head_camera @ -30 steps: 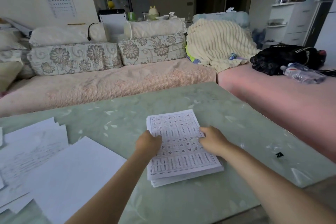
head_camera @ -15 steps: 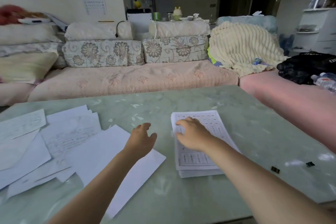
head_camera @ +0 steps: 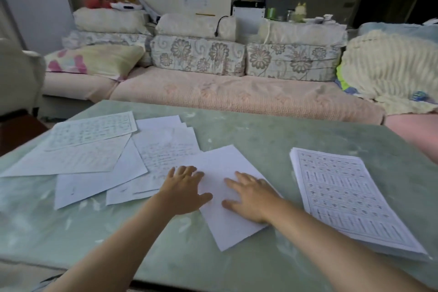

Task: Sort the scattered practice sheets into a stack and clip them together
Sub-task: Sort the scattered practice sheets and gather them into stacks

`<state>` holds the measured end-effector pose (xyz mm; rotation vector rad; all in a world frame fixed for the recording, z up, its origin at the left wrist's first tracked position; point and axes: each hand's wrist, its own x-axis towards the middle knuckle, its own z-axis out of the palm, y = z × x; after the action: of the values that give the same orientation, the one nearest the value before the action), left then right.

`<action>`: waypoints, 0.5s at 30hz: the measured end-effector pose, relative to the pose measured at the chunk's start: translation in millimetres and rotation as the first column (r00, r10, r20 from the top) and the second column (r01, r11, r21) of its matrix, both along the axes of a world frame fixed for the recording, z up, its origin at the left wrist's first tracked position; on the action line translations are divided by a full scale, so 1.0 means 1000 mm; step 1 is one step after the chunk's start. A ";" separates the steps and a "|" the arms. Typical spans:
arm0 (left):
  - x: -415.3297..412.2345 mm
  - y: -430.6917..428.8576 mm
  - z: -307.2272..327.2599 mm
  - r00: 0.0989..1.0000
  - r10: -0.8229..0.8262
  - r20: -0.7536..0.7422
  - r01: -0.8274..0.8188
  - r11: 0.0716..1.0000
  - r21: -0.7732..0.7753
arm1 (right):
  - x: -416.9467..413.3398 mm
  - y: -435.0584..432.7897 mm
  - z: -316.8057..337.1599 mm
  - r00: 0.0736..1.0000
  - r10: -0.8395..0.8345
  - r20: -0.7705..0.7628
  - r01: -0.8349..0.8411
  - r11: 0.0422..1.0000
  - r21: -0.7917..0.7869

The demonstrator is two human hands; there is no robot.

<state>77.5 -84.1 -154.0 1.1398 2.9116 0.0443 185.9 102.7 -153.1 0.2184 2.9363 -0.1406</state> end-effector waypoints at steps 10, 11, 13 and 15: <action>-0.028 0.030 -0.010 0.952 -0.225 0.209 0.202 0.971 0.127 | -0.023 -0.001 0.013 0.986 -0.105 -0.131 0.117 0.989 0.090; -0.032 0.029 -0.007 0.956 -0.220 0.192 0.182 0.963 0.197 | -0.034 -0.006 0.019 0.985 -0.085 -0.147 0.094 0.994 0.056; -0.046 0.019 0.002 0.970 -0.188 0.152 0.117 0.915 0.385 | -0.060 -0.019 0.030 0.982 -0.047 -0.181 0.046 0.999 -0.008; -0.066 -0.005 0.013 0.988 -0.110 0.111 0.050 0.896 0.442 | -0.090 -0.039 0.039 0.981 -0.007 -0.193 -0.005 0.998 -0.059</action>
<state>11.1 -89.1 -141.4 1.2440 2.8038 0.7826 96.3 64.1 -113.7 0.2081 3.1193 -0.2625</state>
